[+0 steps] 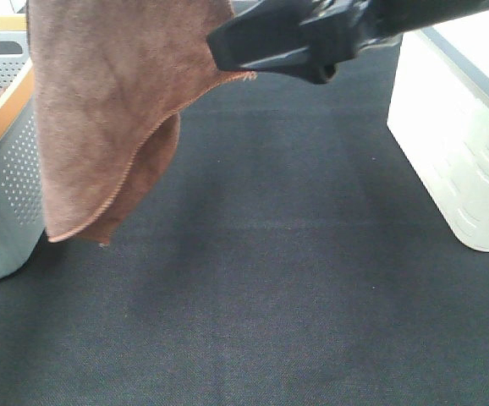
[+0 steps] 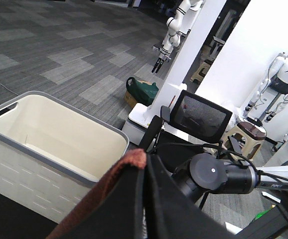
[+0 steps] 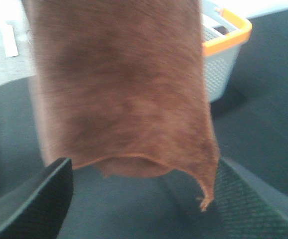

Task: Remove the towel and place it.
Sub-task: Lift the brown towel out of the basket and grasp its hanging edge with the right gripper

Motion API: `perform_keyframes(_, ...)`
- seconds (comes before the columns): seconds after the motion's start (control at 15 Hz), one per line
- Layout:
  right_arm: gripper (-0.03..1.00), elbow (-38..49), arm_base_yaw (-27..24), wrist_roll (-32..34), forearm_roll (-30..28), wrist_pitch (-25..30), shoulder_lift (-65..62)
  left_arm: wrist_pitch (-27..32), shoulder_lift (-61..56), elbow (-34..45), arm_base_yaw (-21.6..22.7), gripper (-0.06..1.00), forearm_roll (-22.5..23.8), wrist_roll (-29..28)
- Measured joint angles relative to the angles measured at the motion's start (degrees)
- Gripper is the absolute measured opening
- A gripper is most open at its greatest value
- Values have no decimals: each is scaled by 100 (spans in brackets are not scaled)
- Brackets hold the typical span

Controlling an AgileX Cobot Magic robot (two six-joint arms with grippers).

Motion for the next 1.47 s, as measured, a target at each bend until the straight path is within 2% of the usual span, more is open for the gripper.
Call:
perform_keyframes(0.13,74,0,0,132,-109,-498,109,0,0,0,0,0,-17,0)
perform_keyframes(0.4,74,0,0,160,-149,-865,115,6,0,0,0,0,-17,0)
perform_keyframes(0.6,71,0,0,166,-149,-877,115,6,0,0,0,0,-17,0)
perform_keyframes(0.8,47,0,0,166,-115,-779,115,6,0,0,0,0,-17,0)
perform_keyframes(0.87,40,0,0,166,97,-613,126,6,0,0,0,0,-17,0)
perform_keyframes(1.07,55,0,0,166,275,-561,138,-6,0,0,0,0,-17,0)
perform_keyframes(1.33,59,0,0,166,281,-567,206,-6,0,0,0,0,-34,0)
perform_keyframes(1.4,58,0,0,166,281,-561,304,-6,0,0,0,0,-40,0)
perform_keyframes(1.47,52,0,0,166,281,-561,407,-6,0,0,0,0,-40,0)
